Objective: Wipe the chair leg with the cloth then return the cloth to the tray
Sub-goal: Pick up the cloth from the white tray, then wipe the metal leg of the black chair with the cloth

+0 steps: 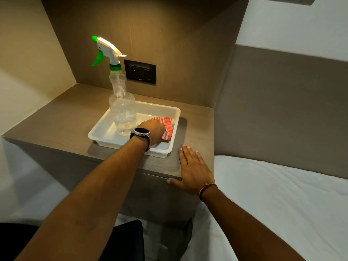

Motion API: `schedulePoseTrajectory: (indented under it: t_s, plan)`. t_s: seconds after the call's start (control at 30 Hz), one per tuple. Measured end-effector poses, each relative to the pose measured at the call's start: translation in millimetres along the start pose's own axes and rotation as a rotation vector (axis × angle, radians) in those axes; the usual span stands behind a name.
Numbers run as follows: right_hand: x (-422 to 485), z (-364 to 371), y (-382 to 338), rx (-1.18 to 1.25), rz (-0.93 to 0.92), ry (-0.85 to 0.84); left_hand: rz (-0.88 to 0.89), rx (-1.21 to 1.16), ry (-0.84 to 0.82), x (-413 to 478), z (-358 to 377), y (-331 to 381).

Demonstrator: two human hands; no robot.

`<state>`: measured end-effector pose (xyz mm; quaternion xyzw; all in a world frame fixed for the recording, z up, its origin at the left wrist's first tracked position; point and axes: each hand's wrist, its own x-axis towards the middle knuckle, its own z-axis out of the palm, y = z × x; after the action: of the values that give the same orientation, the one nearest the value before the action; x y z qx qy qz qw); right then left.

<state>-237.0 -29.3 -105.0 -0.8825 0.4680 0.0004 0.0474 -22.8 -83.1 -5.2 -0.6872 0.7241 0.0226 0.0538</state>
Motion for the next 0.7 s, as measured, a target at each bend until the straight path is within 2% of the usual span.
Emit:
schedulePoseTrajectory:
  t_s: [0.07, 0.13, 0.3, 0.5, 0.57, 0.63, 0.7]
  plan:
    - [0, -1, 0, 0.003, -0.003, -0.003, -0.009, 0.063, 0.054, -2, -1, 1]
    - [0, -1, 0, 0.004, -0.004, -0.002, -0.068, -0.003, 0.130, -4, 0, 0]
    - [-1, -2, 1, -0.004, -0.007, 0.017, -0.260, -0.529, 0.342, -19, -10, -11]
    - [-5, -8, -2, -0.014, -0.009, 0.021, -0.547, -1.426, 0.523, -69, -25, -30]
    - [-7, -11, -4, -0.030, -0.011, 0.030, -0.570, -1.688, 0.551, -95, -21, -34]
    - [-8, -15, -6, -0.049, -0.011, 0.036, -0.550, -1.829, 0.592, -122, -12, -36]
    - [-11, -19, -8, -0.068, -0.022, 0.031, -0.515, -1.871, 0.655, -156, 3, -37]
